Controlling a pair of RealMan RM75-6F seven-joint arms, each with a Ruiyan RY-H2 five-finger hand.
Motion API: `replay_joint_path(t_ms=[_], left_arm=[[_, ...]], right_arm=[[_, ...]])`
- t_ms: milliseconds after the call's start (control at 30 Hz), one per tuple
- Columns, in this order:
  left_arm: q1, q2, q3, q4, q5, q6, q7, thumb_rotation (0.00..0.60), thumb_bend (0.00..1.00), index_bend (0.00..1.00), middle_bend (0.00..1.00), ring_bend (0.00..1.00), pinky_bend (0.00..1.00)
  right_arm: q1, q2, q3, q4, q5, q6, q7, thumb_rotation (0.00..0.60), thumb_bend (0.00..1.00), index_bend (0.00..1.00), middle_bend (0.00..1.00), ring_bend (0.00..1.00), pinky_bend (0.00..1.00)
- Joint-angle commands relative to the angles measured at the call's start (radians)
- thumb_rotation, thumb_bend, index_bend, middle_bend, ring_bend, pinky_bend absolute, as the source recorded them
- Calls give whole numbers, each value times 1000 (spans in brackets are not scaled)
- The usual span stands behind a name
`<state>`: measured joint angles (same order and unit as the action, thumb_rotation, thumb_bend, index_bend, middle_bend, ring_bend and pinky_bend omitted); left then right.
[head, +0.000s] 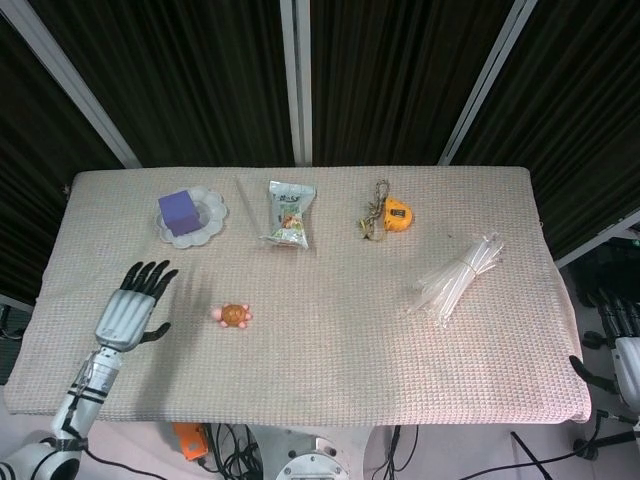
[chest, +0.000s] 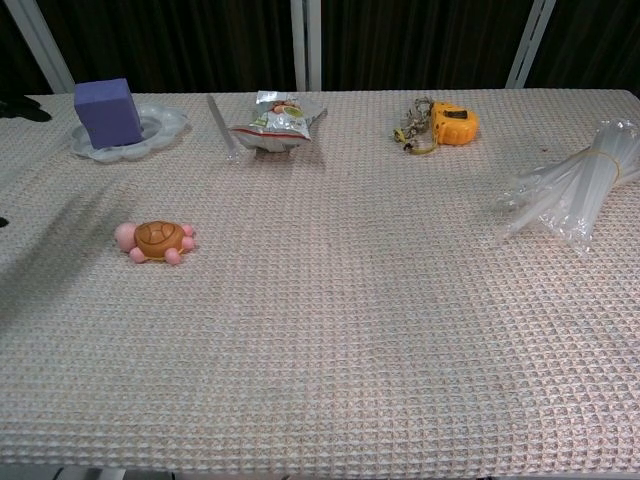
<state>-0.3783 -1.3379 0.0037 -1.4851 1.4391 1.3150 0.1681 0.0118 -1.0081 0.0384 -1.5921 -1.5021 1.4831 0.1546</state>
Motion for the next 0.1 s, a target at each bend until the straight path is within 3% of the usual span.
replay_joint_path(t_ms=[33, 100], left_arm=[[119, 75, 64, 2, 77, 154, -115, 600, 193, 88, 64, 0, 2], [166, 79, 87, 38, 101, 210, -148, 600, 193, 90, 76, 0, 2]], right_arm=[[4, -2, 0, -5, -3, -4, -10, 600, 173, 0, 0, 0, 0], [7, -2, -2, -8, -7, -6, -18, 600, 174, 0, 0, 0, 0]])
